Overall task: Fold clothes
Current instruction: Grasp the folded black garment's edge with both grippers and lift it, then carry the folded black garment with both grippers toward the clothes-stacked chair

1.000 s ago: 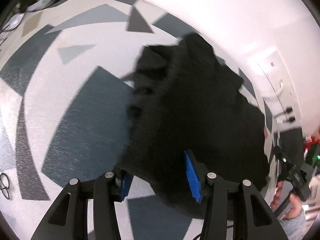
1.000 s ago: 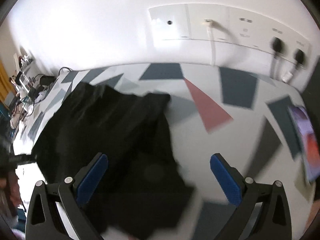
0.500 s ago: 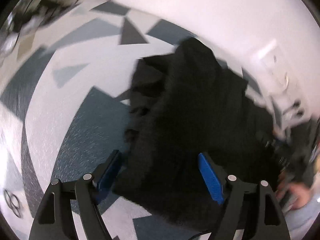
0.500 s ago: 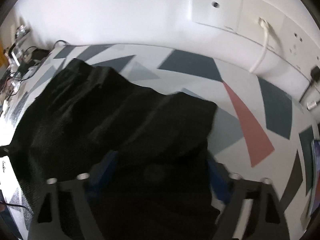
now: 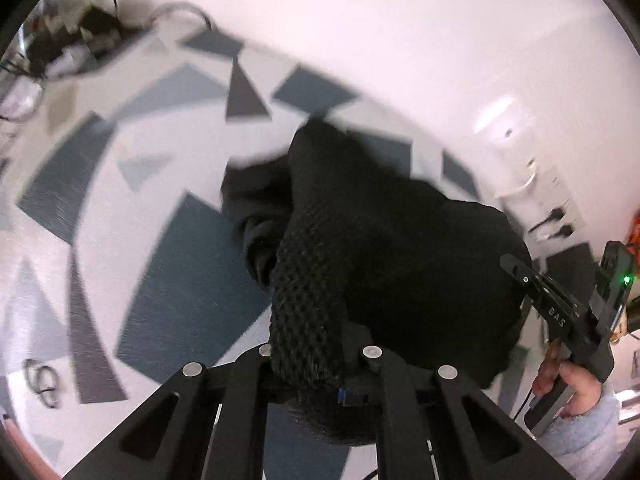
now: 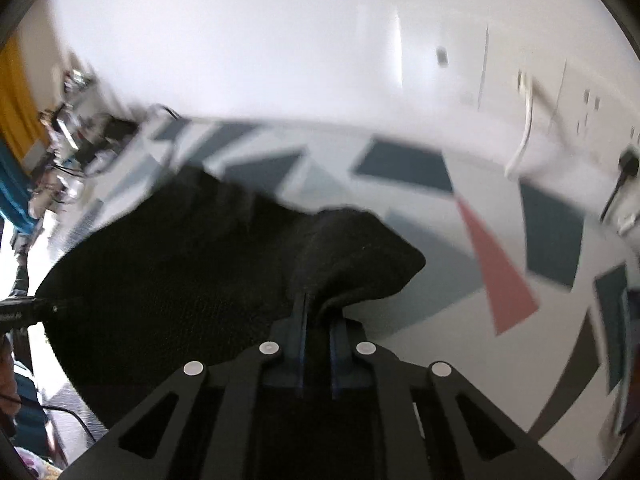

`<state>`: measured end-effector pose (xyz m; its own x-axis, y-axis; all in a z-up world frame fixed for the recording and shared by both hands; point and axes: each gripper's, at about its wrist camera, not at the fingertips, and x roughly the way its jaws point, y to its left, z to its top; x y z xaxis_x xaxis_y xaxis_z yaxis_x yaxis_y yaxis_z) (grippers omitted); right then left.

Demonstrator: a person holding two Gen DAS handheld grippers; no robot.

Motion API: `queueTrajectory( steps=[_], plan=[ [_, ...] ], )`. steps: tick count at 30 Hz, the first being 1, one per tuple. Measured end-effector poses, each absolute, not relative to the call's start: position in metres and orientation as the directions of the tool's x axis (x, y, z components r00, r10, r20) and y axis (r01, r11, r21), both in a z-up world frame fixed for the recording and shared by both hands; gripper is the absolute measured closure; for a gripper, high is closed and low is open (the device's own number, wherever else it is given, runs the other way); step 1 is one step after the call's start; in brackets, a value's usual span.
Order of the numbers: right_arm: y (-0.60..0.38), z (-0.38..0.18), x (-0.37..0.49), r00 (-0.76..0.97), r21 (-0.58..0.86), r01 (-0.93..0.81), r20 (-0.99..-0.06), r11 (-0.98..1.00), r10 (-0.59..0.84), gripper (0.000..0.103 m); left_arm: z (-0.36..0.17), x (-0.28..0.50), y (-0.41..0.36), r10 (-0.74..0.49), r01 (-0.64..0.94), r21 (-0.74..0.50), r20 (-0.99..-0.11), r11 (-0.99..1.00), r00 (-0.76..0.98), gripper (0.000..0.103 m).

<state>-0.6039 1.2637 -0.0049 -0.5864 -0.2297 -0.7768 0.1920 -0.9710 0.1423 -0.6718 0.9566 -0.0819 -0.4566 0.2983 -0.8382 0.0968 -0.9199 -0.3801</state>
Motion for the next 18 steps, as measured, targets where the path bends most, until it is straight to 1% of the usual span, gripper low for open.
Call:
queueTrajectory(
  steps=[4, 10, 14, 18],
  plan=[
    [1.247, 0.052, -0.600, -0.677, 0.119, 0.284, -0.678, -0.951, -0.287, 0.096, -0.038, -0.648, 0.936, 0.276, 0.126, -0.403, -0.792, -0.906, -0.545, 0.094],
    [1.194, 0.126, -0.588, -0.723, 0.083, 0.437, -0.560, -0.896, -0.405, 0.096, 0.012, -0.594, 0.879, 0.229, 0.210, -0.467, -0.717, -0.859, -0.659, 0.094],
    [1.137, 0.163, -0.569, -0.704, 0.041, 0.564, -0.499, -0.825, -0.506, 0.096, 0.041, -0.539, 0.829, 0.153, 0.273, -0.495, -0.661, -0.825, -0.735, 0.094],
    [1.060, 0.189, -0.552, -0.635, 0.017, 0.692, -0.459, -0.721, -0.621, 0.096, 0.060, -0.477, 0.762, 0.056, 0.353, -0.525, -0.612, -0.774, -0.789, 0.094]
  ],
)
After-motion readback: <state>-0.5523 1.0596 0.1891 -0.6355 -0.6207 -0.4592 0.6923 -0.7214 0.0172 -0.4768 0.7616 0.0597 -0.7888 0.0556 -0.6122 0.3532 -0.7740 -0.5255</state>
